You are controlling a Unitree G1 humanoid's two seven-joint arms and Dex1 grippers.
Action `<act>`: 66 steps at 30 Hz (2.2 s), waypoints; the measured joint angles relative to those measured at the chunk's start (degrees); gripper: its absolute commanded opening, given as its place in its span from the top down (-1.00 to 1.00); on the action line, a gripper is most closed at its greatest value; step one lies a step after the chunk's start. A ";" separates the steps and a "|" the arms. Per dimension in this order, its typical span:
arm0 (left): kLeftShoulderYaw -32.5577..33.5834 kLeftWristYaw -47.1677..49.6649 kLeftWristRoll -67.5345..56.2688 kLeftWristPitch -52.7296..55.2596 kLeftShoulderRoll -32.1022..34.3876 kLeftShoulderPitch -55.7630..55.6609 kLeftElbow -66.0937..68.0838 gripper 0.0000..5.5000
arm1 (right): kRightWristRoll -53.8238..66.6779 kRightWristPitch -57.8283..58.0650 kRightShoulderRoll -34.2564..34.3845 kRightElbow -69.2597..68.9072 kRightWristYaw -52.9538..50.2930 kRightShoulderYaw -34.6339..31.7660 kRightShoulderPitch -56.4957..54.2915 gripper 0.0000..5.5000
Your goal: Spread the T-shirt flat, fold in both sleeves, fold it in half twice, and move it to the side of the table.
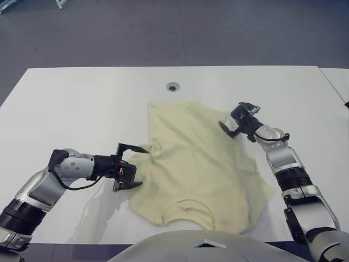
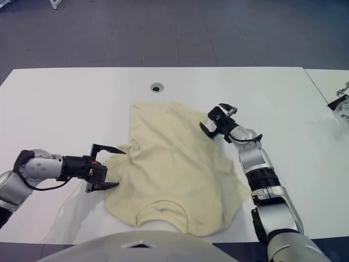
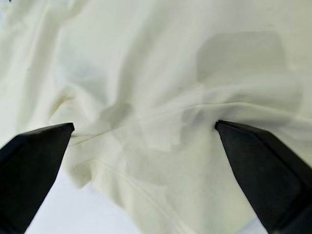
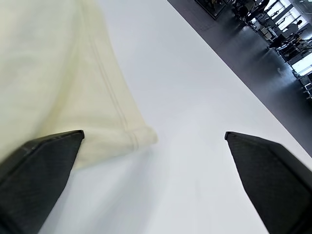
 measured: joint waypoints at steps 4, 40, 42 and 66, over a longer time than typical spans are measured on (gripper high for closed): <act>0.36 0.67 0.24 -2.69 0.65 1.13 0.48 -0.96 | -1.33 0.02 0.19 1.58 0.87 1.50 -1.65 -0.95; 0.83 -0.60 -13.44 -8.20 -4.78 -4.44 4.33 -0.96 | 12.72 1.73 -6.89 -46.05 -2.74 -12.29 35.77 -0.95; 1.53 -0.56 -13.50 -7.45 -4.67 -4.12 3.48 -0.96 | 14.30 4.50 -8.78 -54.33 0.56 -12.98 43.39 -0.95; -1.56 10.47 10.58 -10.24 -11.04 -13.52 20.42 -0.96 | -4.12 -1.79 -21.03 -42.67 8.10 -16.70 47.79 -0.95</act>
